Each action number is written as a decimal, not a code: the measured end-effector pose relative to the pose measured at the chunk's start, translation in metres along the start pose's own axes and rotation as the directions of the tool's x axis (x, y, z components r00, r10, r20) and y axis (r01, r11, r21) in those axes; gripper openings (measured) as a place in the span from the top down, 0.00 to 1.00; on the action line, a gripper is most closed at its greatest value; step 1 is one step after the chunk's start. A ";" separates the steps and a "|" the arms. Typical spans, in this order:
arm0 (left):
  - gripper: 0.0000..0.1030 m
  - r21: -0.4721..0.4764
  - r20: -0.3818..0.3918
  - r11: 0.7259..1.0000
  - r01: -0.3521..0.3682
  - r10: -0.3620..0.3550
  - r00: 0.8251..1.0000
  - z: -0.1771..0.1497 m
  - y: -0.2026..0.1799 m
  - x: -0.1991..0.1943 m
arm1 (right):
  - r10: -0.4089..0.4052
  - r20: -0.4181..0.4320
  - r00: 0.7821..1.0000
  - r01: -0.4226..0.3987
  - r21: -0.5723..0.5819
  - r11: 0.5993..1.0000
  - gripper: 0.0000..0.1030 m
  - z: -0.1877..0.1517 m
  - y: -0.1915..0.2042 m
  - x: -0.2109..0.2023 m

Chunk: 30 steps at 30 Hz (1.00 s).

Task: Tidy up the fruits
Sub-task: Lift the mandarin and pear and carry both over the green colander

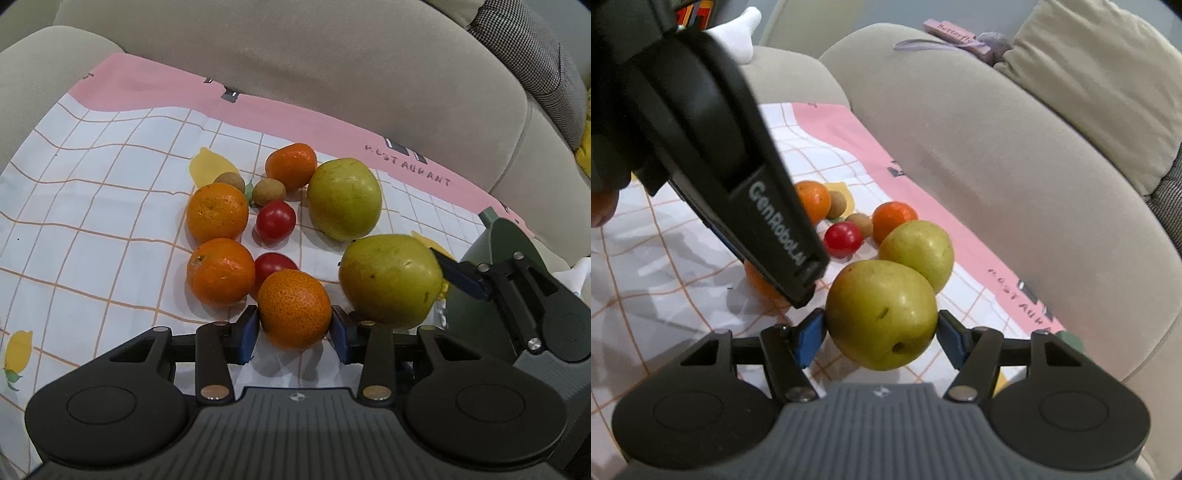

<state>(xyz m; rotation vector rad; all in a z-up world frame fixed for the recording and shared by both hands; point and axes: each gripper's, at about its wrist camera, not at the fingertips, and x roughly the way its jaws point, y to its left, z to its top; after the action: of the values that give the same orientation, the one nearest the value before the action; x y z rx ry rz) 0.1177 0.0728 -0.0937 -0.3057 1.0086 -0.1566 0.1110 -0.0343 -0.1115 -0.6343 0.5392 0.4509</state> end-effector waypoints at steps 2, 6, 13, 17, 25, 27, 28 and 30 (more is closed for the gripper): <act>0.56 0.000 0.008 1.000 0.004 -0.004 1.000 -0.002 0.000 -0.005 | -0.010 0.012 1.000 0.010 -0.001 1.000 0.40 0.000 -0.001 -0.008; 0.56 0.002 0.030 1.000 0.011 -0.011 0.999 -0.006 -0.003 -0.019 | -0.028 0.032 0.999 0.028 0.013 1.000 0.39 0.002 -0.005 -0.025; 0.56 0.035 0.074 0.999 0.035 -0.038 0.997 -0.012 -0.019 -0.044 | -0.041 0.061 0.997 0.037 0.069 0.997 0.39 0.005 -0.018 -0.062; 0.56 0.064 0.096 0.997 0.048 -0.054 0.994 -0.013 -0.032 -0.057 | -0.037 0.060 0.997 0.030 0.121 0.992 0.39 0.004 -0.030 -0.084; 0.56 0.161 0.128 0.984 0.075 -0.097 0.987 -0.014 -0.065 -0.076 | -0.029 0.027 0.999 0.021 0.257 0.966 0.39 -0.007 -0.063 -0.116; 0.56 0.200 0.129 0.976 0.083 -0.111 0.985 -0.014 -0.077 -0.078 | -0.029 0.012 1.000 0.025 0.289 0.957 0.39 -0.013 -0.073 -0.122; 0.56 0.219 0.128 0.972 0.087 -0.117 0.985 -0.014 -0.083 -0.079 | -0.028 0.004 1.000 0.025 0.304 0.952 0.39 -0.015 -0.078 -0.124; 0.56 0.256 0.122 0.962 0.096 -0.130 0.984 -0.014 -0.096 -0.078 | -0.027 -0.015 1.000 0.030 0.330 0.943 0.39 -0.021 -0.087 -0.128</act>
<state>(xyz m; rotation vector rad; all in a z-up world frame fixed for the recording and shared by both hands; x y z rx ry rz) 0.0664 0.0007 -0.0068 -0.1419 0.8241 -0.3591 0.0527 -0.1396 -0.0126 -0.3210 0.5987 0.3199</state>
